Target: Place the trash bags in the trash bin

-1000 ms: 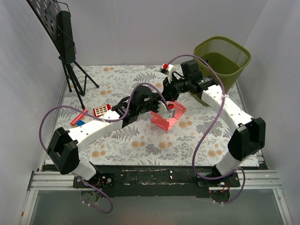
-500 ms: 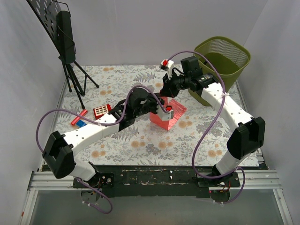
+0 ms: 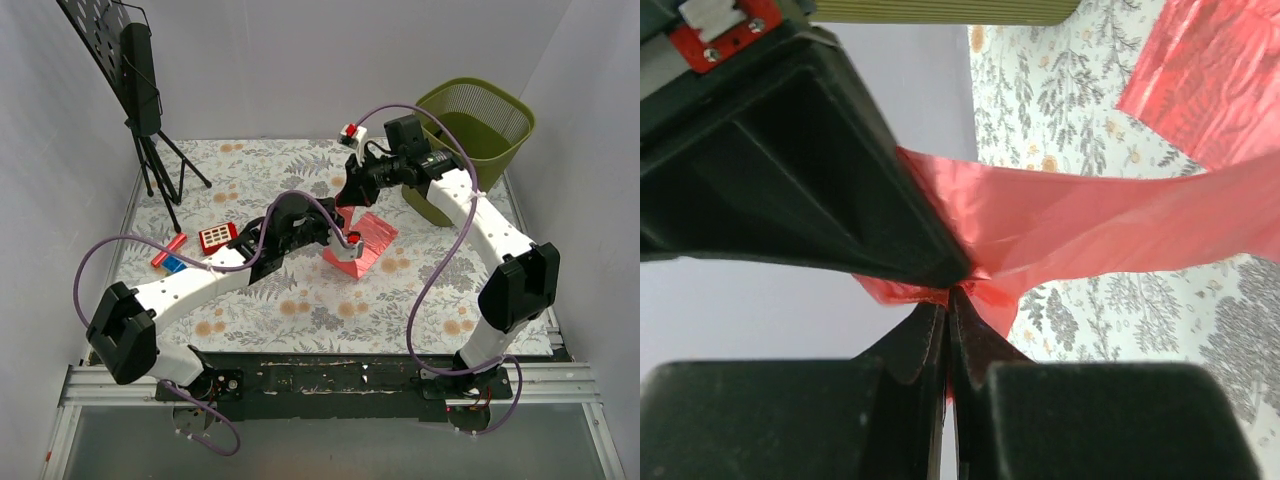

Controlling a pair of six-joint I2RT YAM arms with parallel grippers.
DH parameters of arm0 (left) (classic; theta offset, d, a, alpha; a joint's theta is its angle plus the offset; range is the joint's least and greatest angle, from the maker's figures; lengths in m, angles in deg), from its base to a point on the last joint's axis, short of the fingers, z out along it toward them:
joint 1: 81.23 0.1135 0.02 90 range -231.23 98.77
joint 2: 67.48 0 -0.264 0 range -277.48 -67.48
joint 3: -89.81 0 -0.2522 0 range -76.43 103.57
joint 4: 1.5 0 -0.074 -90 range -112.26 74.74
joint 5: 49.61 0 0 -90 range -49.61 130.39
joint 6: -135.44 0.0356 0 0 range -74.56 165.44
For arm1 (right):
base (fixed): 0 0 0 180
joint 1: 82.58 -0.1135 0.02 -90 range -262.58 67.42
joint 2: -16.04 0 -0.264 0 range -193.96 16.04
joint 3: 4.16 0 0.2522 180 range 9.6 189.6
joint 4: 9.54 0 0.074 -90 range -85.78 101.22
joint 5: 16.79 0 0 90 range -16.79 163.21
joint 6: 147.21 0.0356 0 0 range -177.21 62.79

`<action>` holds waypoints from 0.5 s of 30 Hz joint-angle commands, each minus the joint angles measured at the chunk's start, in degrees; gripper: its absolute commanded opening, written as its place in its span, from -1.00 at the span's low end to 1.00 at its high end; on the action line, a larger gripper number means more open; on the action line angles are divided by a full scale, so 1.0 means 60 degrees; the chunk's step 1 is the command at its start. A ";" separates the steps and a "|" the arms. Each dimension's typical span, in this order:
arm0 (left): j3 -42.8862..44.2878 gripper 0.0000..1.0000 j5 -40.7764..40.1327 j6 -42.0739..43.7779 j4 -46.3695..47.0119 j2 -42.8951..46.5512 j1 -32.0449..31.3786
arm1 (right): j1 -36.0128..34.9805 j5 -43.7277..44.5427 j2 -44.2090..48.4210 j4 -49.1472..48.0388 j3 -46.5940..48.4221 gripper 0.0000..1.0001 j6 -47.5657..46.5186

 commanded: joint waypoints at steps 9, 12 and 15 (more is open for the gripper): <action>0.0872 -1.00 0.0540 0.0052 0.1230 -0.1125 -0.0061 | -0.1039 -0.0860 0.0840 0.0169 -0.0259 -0.97 -0.1247; 0.0330 -1.00 0.1112 0.0169 0.0966 -0.0379 -0.0339 | -0.0380 0.0206 0.0416 -0.0624 0.0136 -0.97 -0.0278; 0.0123 -1.00 0.1845 0.0184 0.0877 0.0340 -0.0529 | -0.0246 0.0926 -0.0068 -0.0450 0.0445 -0.97 -0.0657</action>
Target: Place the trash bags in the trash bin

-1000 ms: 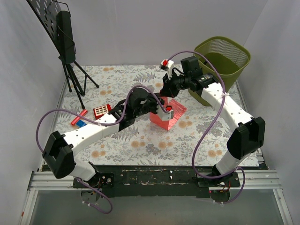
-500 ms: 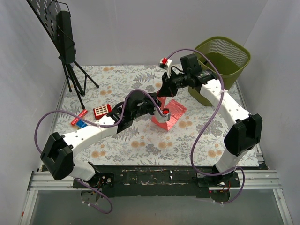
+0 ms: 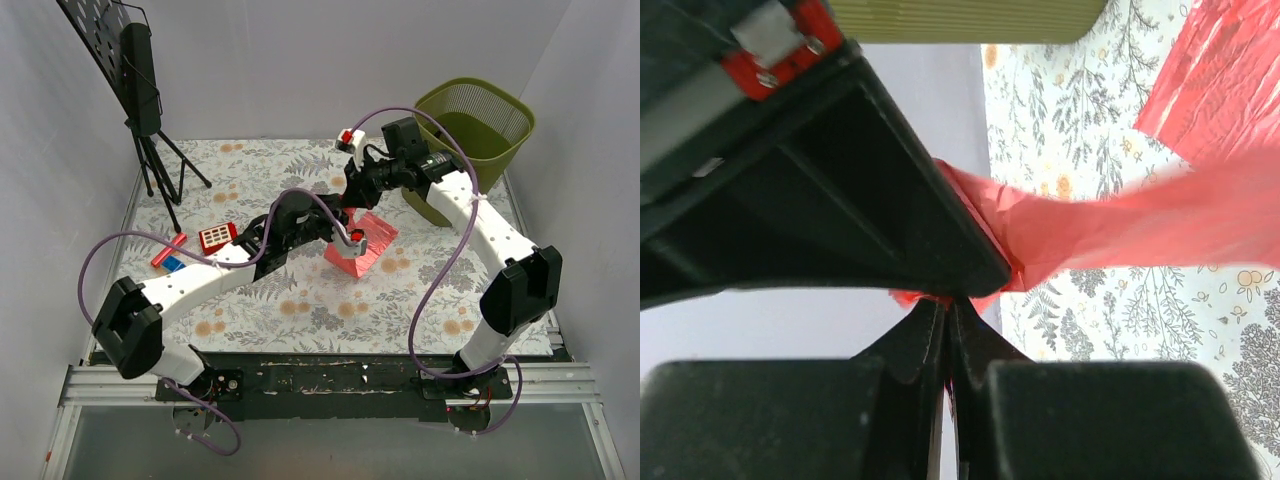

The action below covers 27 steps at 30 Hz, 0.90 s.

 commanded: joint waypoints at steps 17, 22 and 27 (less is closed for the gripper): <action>-0.0607 -1.00 0.0883 0.0335 -0.0775 0.0747 -0.0639 | -0.0467 -0.1082 0.0226 -0.1334 0.1323 -0.97 0.0347; 0.0153 -1.00 0.0708 0.0394 0.0556 0.0647 -0.0640 | -0.0496 -0.0490 0.0181 -0.1012 -0.0007 -0.97 -0.0096; 0.1340 -1.00 0.0357 0.0320 0.1041 -0.0334 -0.0611 | -0.0993 -0.1559 0.1074 -0.1013 -0.1036 -0.97 -0.0620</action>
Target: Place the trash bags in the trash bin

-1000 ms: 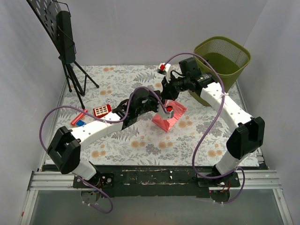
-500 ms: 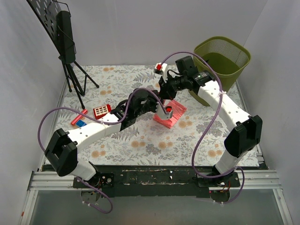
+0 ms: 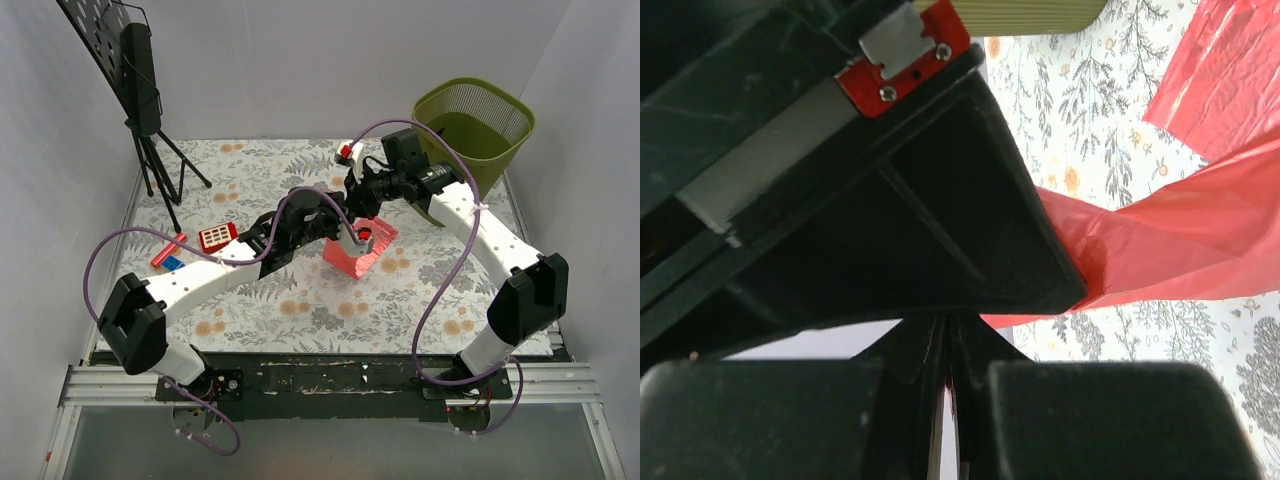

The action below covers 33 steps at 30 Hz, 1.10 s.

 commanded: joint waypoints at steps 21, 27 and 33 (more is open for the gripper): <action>-0.0620 -1.00 0.2127 0.0969 0.4416 0.0263 -0.0495 | 0.0082 -0.0895 0.1762 -0.4246 -0.1579 -0.97 0.0882; -0.0210 -1.00 0.1525 0.1160 0.3806 -0.0426 -0.0480 | -0.0461 -0.1335 0.2218 -0.3762 -0.1406 -0.97 0.0441; -0.0517 -1.00 0.1658 0.1131 0.1859 -0.0017 -0.0480 | -0.0067 -0.0633 0.2044 -0.4438 -0.0763 -0.97 0.0575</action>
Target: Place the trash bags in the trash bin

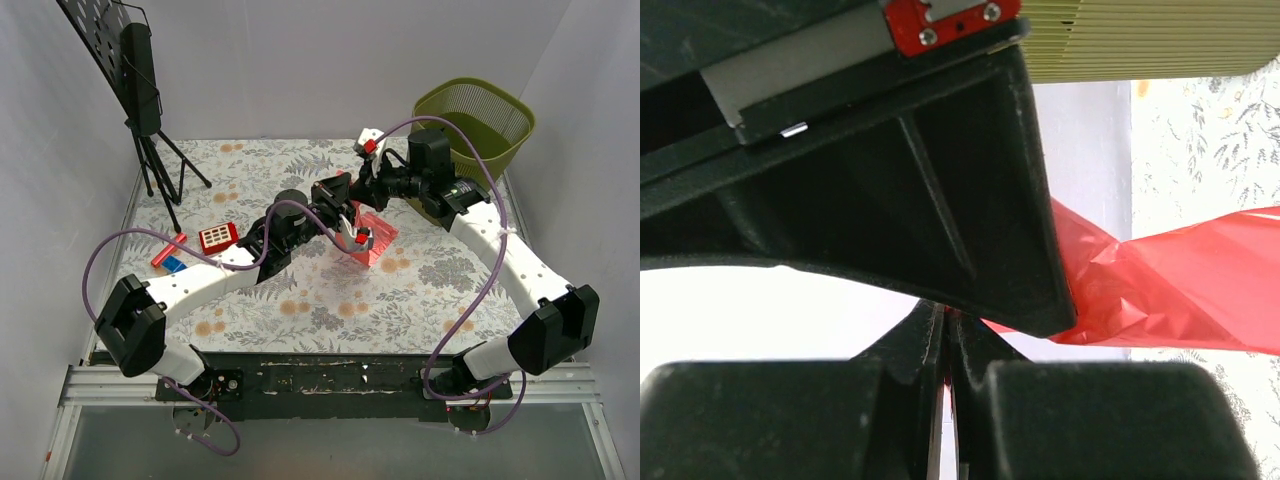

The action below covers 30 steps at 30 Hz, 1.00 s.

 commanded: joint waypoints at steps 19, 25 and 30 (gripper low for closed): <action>0.0219 -1.00 -0.0275 -0.0098 -0.1646 0.0171 -0.0407 | -0.0528 -0.1387 0.0430 0.0147 0.0598 -0.97 -0.2304; 0.0395 -1.00 -0.0248 -0.0420 -0.2070 0.0213 -0.0422 | -0.0690 -0.2154 0.0154 0.0853 0.1815 -0.97 -0.1514; 0.0220 -1.00 0.1184 -0.0638 -0.3737 0.1368 -0.0436 | -0.0647 0.0771 -0.0518 0.0238 0.1406 -0.97 -0.2158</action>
